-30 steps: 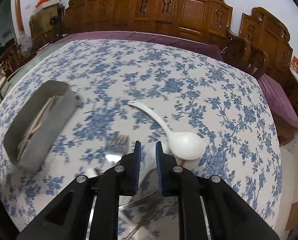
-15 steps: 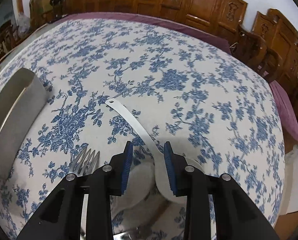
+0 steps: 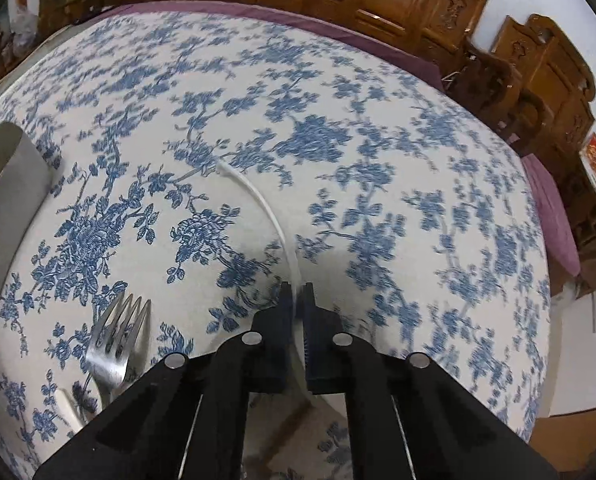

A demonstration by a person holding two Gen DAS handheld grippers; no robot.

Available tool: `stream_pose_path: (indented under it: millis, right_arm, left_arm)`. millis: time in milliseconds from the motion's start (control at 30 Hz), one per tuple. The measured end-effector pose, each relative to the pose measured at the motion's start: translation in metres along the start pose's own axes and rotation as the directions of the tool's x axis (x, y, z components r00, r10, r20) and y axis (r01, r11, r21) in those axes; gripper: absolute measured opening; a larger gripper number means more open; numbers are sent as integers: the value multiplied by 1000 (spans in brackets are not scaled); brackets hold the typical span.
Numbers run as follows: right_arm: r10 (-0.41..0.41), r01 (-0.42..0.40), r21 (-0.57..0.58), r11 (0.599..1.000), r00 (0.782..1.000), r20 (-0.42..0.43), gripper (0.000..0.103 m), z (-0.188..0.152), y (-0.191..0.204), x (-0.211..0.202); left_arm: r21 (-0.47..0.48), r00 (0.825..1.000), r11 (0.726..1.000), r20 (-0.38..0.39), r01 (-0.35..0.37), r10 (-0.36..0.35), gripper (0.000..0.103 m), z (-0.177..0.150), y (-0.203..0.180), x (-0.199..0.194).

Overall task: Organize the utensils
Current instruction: 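Move the right gripper to the utensil pile and grasp a white plastic spoon, then grasp a wooden chopstick with the left gripper while the right holds the white spoon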

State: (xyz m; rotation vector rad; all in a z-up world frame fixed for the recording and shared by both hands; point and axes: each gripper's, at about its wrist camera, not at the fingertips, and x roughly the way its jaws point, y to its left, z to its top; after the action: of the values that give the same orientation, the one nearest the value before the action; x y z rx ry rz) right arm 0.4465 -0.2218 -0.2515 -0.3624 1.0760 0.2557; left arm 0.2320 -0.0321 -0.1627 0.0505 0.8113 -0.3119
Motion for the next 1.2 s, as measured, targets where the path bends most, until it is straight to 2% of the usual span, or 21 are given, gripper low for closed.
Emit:
stream_pose_path:
  millis: [200,433,567,767,967,1100,1200]
  right_arm:
    - [18,-21,46,999,998,66,4,-21,-10,-46]
    - [66,-80,91,993,987,143,4,-76,-7,-116]
    - [84,-105,124,987,982,169,4,-111,-3,-141]
    - [97,-135,195,971,976,193,4,-155,-2,-166]
    - [102,-156,274,949,974,202,4,-185,-10,-178]
    - [105,-163,305,938,975,197,4,-195,-18,-176]
    - [109,-173,320,932,972,208,4,-198,-24,-176]
  left_arm:
    - [7,1000,1000,6,4,-4,90,-2,-14,-7]
    - [24,1000,1000,-5,9,-9,90,-4,-33,-15]
    - [37,1000,999,-22,17,-16,90,-7,-48,-12]
    - [54,997,997,-54,50,-47,90,-10,-76,1]
    - [82,992,992,-90,99,-91,90,-10,-109,23]
    - [106,988,988,-121,112,-99,83,-13,-128,38]
    - [76,978,987,-163,142,-128,74,-14,-136,53]
